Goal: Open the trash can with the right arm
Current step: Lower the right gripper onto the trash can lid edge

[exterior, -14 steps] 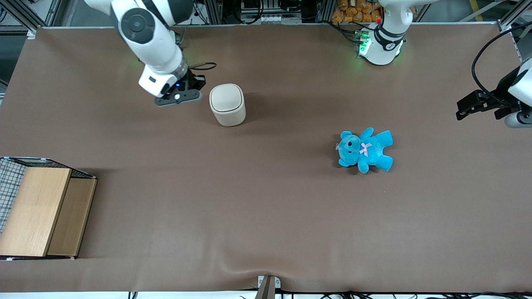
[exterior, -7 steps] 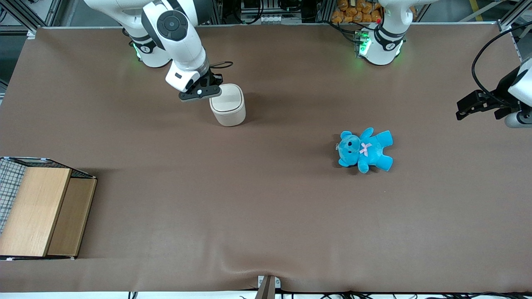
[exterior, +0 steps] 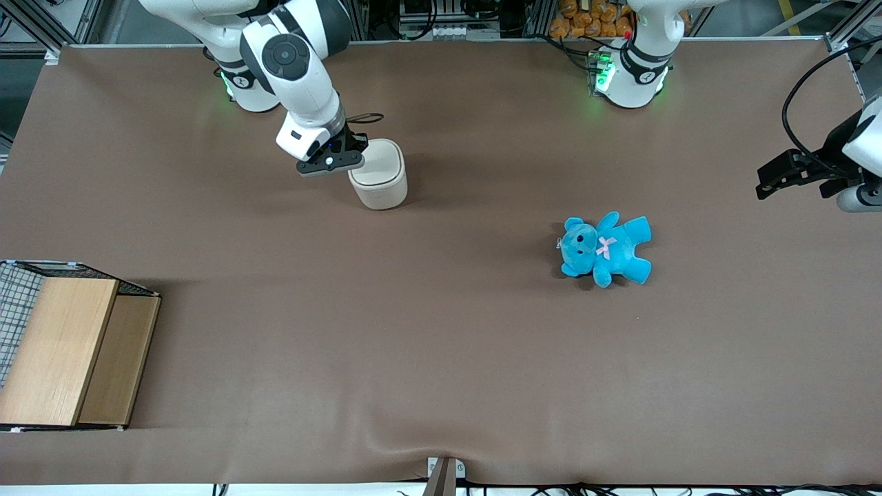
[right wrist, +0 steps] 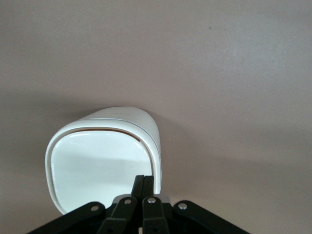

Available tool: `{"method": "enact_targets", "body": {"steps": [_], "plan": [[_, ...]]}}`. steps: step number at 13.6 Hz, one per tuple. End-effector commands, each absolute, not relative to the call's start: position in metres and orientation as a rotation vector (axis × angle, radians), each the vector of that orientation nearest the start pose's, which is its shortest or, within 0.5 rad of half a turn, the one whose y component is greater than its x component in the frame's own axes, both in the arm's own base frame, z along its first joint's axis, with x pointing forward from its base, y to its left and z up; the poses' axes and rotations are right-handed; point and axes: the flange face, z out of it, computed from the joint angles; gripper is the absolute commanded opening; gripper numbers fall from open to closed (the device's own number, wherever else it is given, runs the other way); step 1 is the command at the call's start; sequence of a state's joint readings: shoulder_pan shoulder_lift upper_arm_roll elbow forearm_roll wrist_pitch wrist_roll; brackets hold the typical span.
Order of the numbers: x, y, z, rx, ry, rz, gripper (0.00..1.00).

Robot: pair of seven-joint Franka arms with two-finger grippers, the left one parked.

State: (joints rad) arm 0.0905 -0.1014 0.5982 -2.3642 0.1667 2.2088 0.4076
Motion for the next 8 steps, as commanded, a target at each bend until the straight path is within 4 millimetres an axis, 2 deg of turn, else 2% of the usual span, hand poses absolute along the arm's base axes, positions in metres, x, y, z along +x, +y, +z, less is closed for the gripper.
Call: {"method": "enact_targets", "body": {"steps": [1, 8], "plan": [[0.362, 0.315, 0.346, -3.088, -0.261, 0.163, 0.00], [0.350, 0.319, 0.323, -3.085, -0.248, 0.163, 0.00]]}}
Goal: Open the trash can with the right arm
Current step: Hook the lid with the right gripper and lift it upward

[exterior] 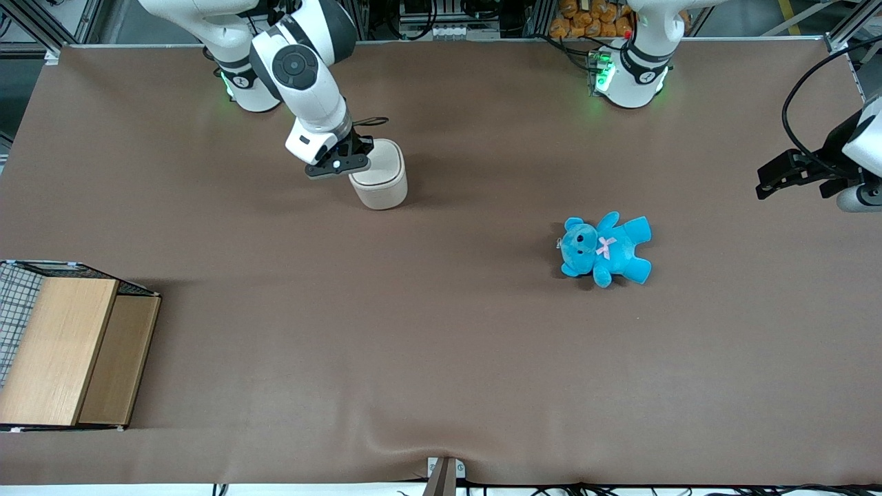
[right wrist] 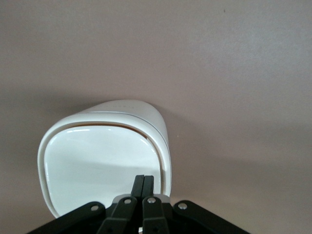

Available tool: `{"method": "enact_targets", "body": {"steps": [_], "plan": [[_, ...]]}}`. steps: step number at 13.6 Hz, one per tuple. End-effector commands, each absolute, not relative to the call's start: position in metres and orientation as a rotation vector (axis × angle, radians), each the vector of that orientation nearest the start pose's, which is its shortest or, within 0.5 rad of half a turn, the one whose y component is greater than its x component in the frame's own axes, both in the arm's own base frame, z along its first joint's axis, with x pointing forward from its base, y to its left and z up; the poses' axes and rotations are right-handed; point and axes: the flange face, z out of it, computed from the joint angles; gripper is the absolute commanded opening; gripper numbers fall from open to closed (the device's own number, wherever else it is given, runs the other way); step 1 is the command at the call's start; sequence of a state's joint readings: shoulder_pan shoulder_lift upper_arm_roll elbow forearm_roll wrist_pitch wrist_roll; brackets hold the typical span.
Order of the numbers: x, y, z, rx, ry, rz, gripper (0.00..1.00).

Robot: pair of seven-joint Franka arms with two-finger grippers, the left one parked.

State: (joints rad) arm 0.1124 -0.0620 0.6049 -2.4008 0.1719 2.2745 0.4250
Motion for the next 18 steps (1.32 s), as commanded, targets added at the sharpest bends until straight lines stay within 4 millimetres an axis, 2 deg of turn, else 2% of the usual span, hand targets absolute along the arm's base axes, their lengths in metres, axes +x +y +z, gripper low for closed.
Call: {"method": "enact_targets", "body": {"steps": [1, 9, 13, 16, 18], "plan": [[0.350, 0.318, 0.322, -3.085, -0.248, 0.165, 0.00], [0.351, 0.319, 0.310, -3.073, -0.246, 0.169, 0.00], [0.349, 0.316, 0.296, -3.063, -0.237, 0.158, 0.00], [0.350, 0.317, 0.300, -3.069, -0.234, 0.171, 0.00], [0.353, 0.323, 0.314, -3.085, -0.207, 0.221, 0.00]]}}
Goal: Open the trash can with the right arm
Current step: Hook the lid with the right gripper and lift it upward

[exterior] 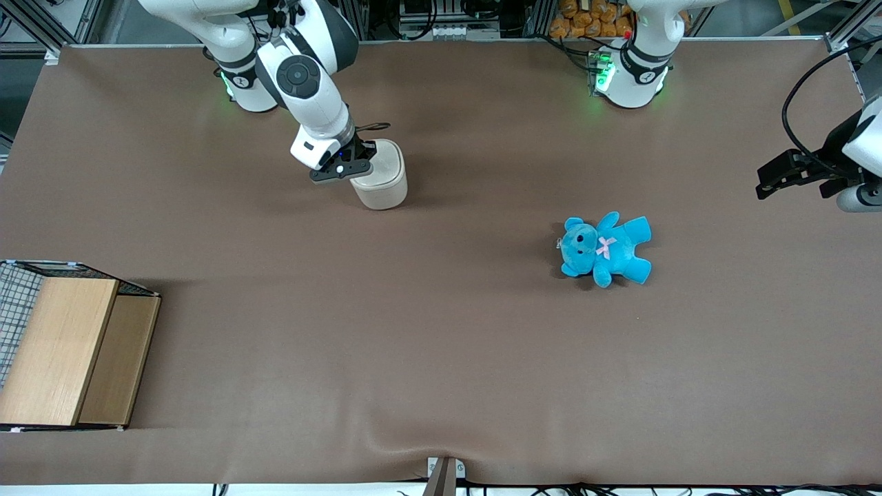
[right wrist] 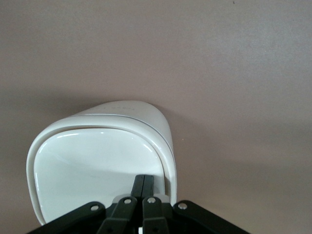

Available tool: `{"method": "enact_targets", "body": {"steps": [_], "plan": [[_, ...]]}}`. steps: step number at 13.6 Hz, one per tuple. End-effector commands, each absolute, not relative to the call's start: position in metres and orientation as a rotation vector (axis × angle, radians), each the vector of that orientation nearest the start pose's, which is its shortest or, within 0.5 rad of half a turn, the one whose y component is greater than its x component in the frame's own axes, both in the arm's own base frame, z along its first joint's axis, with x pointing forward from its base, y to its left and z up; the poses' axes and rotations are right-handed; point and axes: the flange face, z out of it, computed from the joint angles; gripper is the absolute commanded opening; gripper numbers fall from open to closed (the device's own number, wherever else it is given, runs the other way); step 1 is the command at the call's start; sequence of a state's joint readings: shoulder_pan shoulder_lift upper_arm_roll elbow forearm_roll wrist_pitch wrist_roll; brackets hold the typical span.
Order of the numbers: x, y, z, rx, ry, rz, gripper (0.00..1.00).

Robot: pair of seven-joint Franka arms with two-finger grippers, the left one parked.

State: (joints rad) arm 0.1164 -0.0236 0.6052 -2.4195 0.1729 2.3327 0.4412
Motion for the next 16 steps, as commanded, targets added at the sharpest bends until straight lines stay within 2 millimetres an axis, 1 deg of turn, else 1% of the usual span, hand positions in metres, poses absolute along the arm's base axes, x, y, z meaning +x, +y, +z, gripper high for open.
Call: {"method": "enact_targets", "body": {"steps": [1, 3, 6, 9, 11, 13, 14, 15, 16], "plan": [[0.354, 0.324, 0.322, -3.089, -0.207, 0.230, 0.00], [0.357, 0.328, 0.333, -3.090, -0.207, 0.229, 0.00], [0.363, 0.339, 0.352, -3.092, -0.143, 0.241, 0.00], [0.359, 0.361, 0.380, -3.100, -0.120, 0.273, 0.00], [0.363, 0.371, 0.399, -3.091, -0.094, 0.283, 0.00], [0.363, 0.382, 0.416, -3.057, -0.068, 0.296, 0.00], [0.367, 0.385, 0.429, -3.039, -0.025, 0.313, 0.12], [0.372, 0.385, 0.441, -3.035, 0.014, 0.329, 0.45], [0.380, 0.381, 0.450, -3.034, 0.035, 0.348, 0.88]]}}
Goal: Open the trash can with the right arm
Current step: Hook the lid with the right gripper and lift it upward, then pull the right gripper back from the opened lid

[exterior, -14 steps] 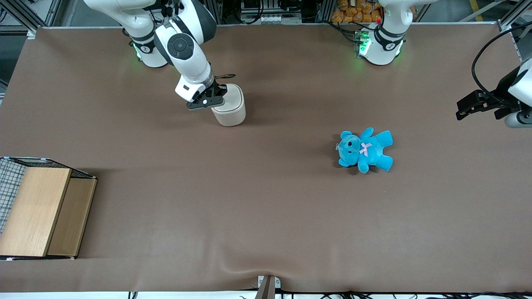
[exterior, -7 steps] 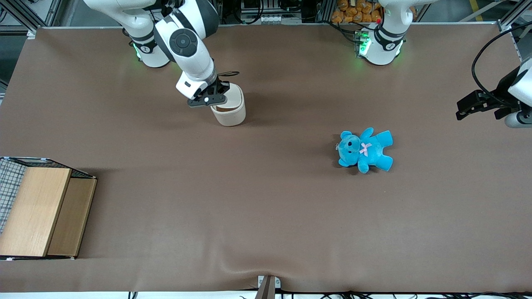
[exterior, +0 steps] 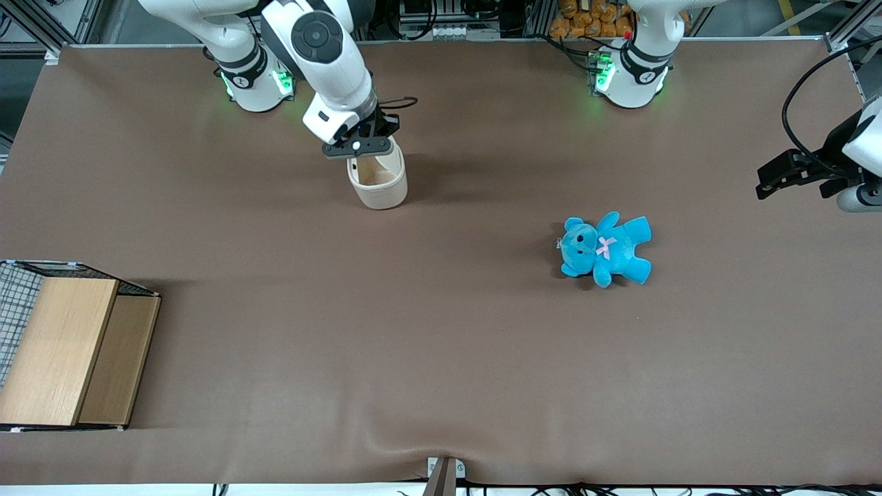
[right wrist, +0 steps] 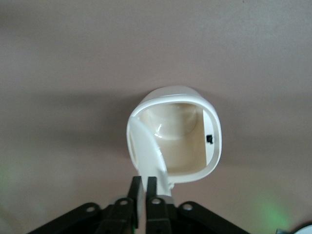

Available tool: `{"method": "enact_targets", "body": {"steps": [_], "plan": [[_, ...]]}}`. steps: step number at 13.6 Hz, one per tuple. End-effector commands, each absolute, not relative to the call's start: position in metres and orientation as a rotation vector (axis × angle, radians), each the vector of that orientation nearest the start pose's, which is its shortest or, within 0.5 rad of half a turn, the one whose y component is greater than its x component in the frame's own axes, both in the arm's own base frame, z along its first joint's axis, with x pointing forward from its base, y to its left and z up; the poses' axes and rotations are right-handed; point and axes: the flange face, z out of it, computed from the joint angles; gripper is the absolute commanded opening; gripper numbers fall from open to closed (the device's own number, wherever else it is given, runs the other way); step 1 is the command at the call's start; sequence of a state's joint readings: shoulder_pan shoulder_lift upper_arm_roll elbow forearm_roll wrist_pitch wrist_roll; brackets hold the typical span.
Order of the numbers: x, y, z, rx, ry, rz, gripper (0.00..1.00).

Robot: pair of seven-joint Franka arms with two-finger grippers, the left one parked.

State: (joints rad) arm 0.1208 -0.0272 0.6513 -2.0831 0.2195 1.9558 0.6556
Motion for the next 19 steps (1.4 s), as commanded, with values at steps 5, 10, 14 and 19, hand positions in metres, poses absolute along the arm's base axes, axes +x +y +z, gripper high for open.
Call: {"method": "enact_targets", "body": {"steps": [5, 10, 14, 19], "plan": [[0.427, 0.337, 0.491, -3.017, 0.158, 0.350, 1.00], [0.485, 0.234, 0.513, -2.988, 0.439, 0.436, 1.00], [0.487, 0.233, 0.533, -3.107, 0.382, 0.347, 1.00], [0.514, 0.175, 0.532, -3.207, 0.014, 0.290, 1.00]]}}
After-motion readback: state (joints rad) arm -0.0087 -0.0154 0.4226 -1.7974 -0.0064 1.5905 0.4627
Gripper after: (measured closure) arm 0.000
